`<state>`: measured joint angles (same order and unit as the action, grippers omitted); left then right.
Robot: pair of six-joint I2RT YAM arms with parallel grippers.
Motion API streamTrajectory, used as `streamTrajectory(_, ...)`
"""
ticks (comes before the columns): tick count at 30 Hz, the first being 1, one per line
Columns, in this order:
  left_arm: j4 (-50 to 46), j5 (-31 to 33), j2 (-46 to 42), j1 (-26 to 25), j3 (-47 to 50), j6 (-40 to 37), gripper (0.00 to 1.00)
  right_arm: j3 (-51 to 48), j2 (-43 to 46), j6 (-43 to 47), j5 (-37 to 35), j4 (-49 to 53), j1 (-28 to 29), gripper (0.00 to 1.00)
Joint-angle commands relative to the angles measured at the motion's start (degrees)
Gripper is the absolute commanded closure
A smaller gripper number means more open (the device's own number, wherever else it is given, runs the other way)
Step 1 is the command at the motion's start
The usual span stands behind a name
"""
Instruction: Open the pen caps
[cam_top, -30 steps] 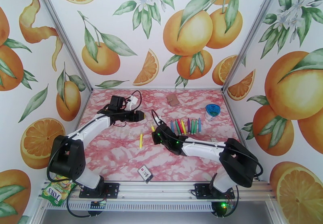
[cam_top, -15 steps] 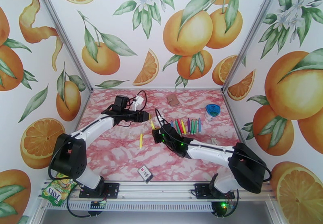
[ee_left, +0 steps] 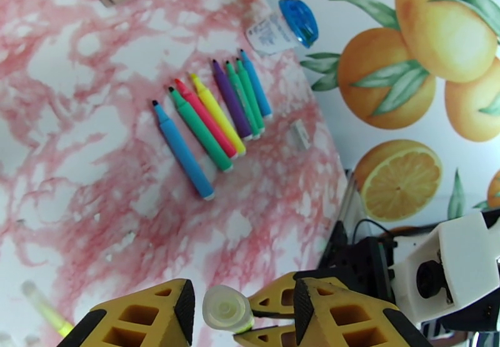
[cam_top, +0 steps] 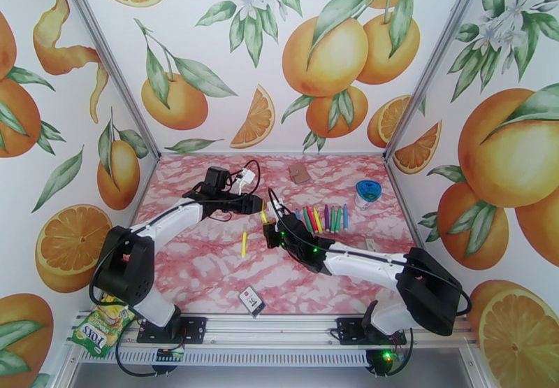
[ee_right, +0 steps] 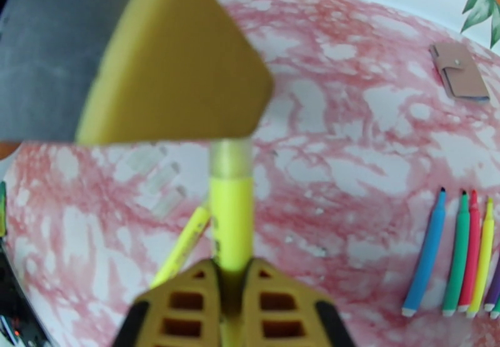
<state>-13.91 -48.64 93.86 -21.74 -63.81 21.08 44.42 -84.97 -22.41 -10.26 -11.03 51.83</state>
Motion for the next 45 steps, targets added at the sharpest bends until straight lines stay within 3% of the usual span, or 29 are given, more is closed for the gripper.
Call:
streamTrajectory(1,1.6,-1.19,0.44,-0.24,-0.73,0.01,0.55,1.76,0.62,0.97,0.94,-2.07,0.02,0.93)
streamTrajectory(38,1.71,-0.66,2.29,-0.73,-2.21,0.83,0.83,2.94,-1.69,1.19,2.45,-1.45,0.22,0.93)
streamTrajectory(40,1.68,-0.82,2.38,-0.71,-2.24,0.98,0.85,2.95,-1.7,1.06,2.42,-1.39,0.2,0.91)
streamTrajectory(45,1.51,-1.35,2.2,-0.76,-2.5,1.05,0.88,3.1,-2.2,0.88,2.04,-1.82,0.24,0.72)
